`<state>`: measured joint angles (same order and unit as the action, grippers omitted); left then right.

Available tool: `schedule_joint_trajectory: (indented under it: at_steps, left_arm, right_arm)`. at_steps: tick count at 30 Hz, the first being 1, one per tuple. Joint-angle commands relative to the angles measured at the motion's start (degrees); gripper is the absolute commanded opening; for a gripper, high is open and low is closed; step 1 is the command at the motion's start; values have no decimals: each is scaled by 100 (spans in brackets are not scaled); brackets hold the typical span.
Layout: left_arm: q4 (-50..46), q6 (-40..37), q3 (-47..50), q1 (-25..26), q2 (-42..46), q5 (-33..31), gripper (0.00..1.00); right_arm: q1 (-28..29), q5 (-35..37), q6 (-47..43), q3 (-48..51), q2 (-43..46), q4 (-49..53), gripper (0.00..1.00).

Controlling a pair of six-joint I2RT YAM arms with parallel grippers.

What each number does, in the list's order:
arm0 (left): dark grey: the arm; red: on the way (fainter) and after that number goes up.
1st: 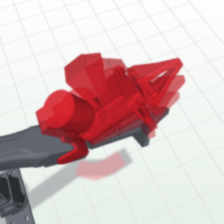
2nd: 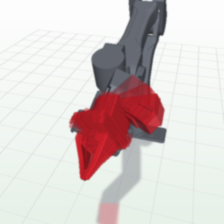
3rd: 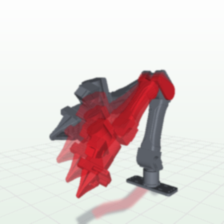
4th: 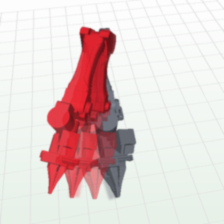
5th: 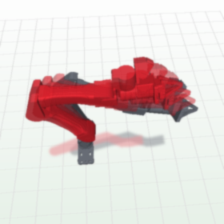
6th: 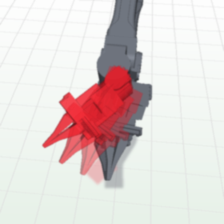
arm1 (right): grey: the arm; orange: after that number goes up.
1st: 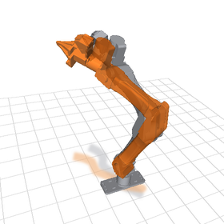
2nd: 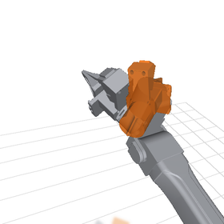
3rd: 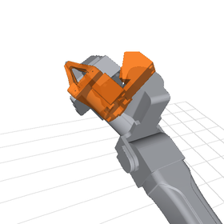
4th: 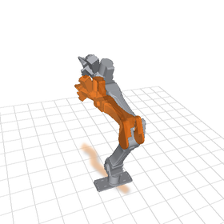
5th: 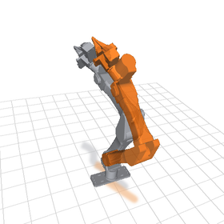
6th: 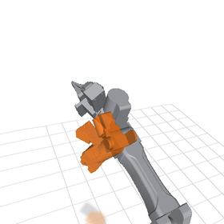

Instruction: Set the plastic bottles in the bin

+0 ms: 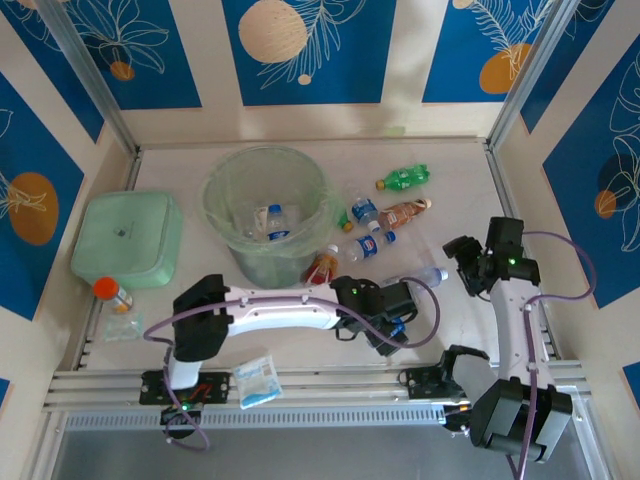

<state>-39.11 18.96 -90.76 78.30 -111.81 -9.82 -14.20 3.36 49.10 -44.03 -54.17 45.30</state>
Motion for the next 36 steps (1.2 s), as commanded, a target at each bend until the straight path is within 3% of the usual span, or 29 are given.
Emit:
schedule_joint_trajectory:
  at_steps: [1,10,28,36]
  left_arm:
    - [106,-59,-367,28,-250,191,93]
    - [-429,157,-1101,42,-1123,88,82]
    - [-465,318,-1380,27,-1849,86,75]
    - [-517,319,-1453,33,-1863,12,61]
  right_arm:
    - [-31,-290,-26,100,108,-141,76]
    - [-348,-588,-141,206,238,-130,76]
    - [-532,-880,-204,215,333,-134,76]
    - [-532,-888,-261,165,352,-86,76]
